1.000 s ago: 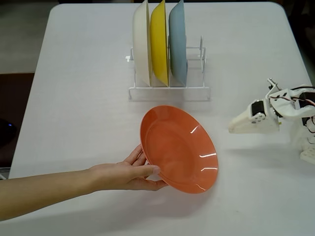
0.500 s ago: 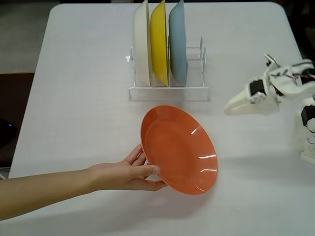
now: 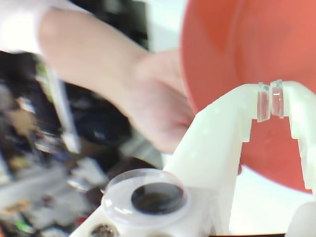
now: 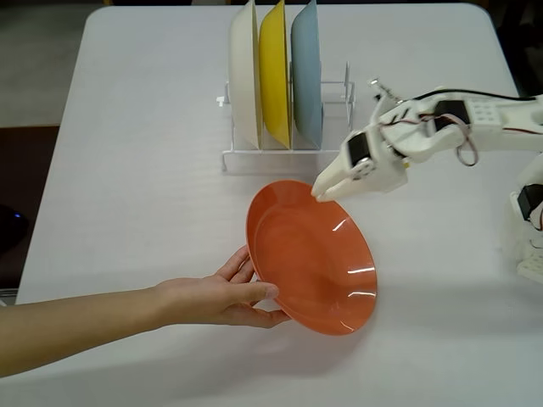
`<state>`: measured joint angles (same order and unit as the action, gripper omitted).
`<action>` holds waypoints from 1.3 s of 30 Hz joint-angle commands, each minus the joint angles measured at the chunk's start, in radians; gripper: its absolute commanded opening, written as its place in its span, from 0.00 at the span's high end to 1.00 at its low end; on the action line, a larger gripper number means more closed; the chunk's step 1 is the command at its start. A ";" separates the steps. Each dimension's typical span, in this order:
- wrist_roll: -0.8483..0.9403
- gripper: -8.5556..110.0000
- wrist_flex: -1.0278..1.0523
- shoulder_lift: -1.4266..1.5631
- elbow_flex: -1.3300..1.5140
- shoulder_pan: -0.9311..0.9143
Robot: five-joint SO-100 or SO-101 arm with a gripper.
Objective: Can you put the plate away?
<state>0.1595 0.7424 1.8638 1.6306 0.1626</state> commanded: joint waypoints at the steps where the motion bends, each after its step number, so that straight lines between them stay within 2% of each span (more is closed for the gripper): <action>1: 0.012 0.93 0.017 -0.083 -0.247 0.028; 9: 0.002 0.93 0.002 -0.319 -0.528 0.018; 18: -0.091 0.74 0.044 -0.483 -0.680 0.035; 22: -0.117 0.72 0.057 -0.529 -0.723 0.044; 39: -0.287 0.70 0.130 -0.718 -0.905 0.086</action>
<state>-0.1058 0.8682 1.1397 0.8268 0.2040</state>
